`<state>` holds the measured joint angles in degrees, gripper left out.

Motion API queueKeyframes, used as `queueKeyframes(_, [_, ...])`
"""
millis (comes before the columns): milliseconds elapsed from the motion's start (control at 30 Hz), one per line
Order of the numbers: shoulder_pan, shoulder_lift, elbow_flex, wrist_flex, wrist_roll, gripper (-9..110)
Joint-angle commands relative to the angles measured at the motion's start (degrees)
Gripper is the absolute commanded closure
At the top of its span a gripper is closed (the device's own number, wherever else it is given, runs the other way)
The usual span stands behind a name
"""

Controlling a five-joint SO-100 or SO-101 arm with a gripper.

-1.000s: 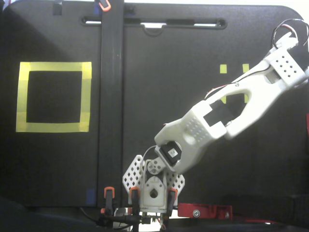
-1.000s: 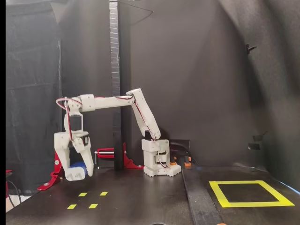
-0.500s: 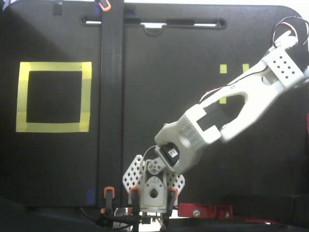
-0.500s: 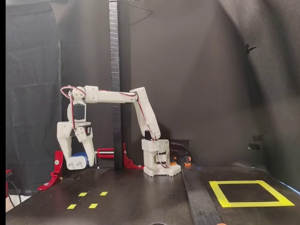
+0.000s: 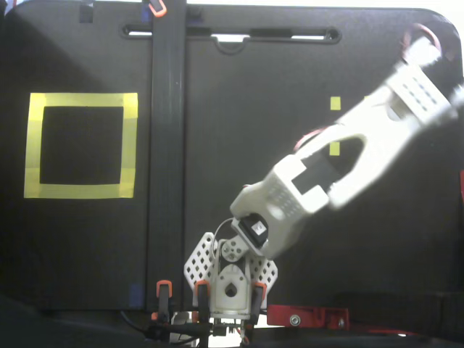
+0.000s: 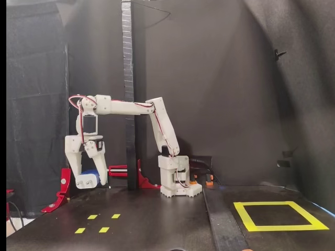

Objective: Grasp the block and place it in the designated area.

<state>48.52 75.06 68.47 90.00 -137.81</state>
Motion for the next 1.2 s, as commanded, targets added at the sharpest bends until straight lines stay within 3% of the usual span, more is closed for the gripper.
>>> queueKeyframes(0, [-2.1, 4.0, -2.2, 0.5, 2.6, 83])
queueKeyframes(433, [-17.8, 8.6, 4.0, 0.2, 20.9, 83])
queueKeyframes(1167, [-56.5, 17.4, 11.8, 1.0, 60.6, 83])
